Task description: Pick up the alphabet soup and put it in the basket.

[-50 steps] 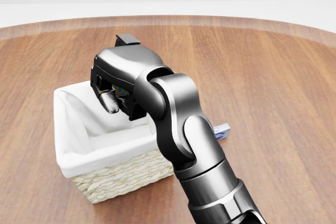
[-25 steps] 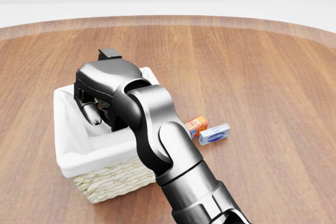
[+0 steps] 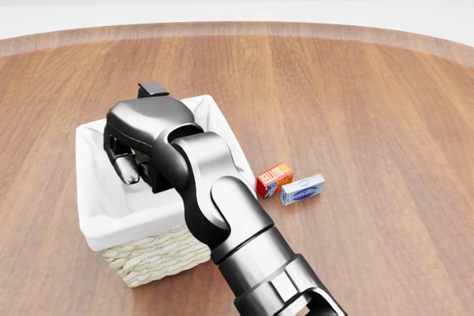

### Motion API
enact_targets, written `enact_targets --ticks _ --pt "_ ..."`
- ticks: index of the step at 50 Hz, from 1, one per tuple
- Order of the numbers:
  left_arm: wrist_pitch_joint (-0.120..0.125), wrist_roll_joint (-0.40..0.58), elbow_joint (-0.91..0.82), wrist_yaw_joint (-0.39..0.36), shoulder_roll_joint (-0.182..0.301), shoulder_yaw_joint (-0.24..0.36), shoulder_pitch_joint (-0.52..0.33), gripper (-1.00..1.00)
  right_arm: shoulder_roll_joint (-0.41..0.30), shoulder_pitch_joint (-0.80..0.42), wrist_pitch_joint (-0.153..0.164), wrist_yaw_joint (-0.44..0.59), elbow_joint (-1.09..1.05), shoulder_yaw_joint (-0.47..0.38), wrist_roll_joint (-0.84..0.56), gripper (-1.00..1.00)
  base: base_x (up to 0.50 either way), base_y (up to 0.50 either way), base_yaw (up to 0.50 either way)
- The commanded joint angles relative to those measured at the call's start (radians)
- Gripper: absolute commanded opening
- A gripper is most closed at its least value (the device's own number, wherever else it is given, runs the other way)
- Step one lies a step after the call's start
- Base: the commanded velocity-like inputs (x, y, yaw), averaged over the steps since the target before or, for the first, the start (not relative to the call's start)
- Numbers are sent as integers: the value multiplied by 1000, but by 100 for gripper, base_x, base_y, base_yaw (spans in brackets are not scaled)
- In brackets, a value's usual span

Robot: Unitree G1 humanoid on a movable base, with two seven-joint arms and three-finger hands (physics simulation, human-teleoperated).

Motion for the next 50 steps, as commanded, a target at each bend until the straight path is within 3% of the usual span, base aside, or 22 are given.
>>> enact_targets --ticks 1,3,13,38,50 --pt "0 6 4 -4 -1 -3 1 100 -6 -23 0 -92 88 -6 9 -95 0 0 0" --pt "0 0 -1 -1 1 1 -3 100 -6 -25 0 -139 152 -4 10 -95 0 0 0" --pt "0 -43 -5 22 9 7 -6 100 -16 -49 -13 -187 237 -10 21 -95 0 0 0" --pt "0 -52 2 34 18 5 1 100 -37 -231 -78 -390 569 -48 97 -96 0 0 0" --pt "0 -55 1 38 18 7 -2 100 -39 -246 -76 -394 590 -45 103 -97 0 0 0"
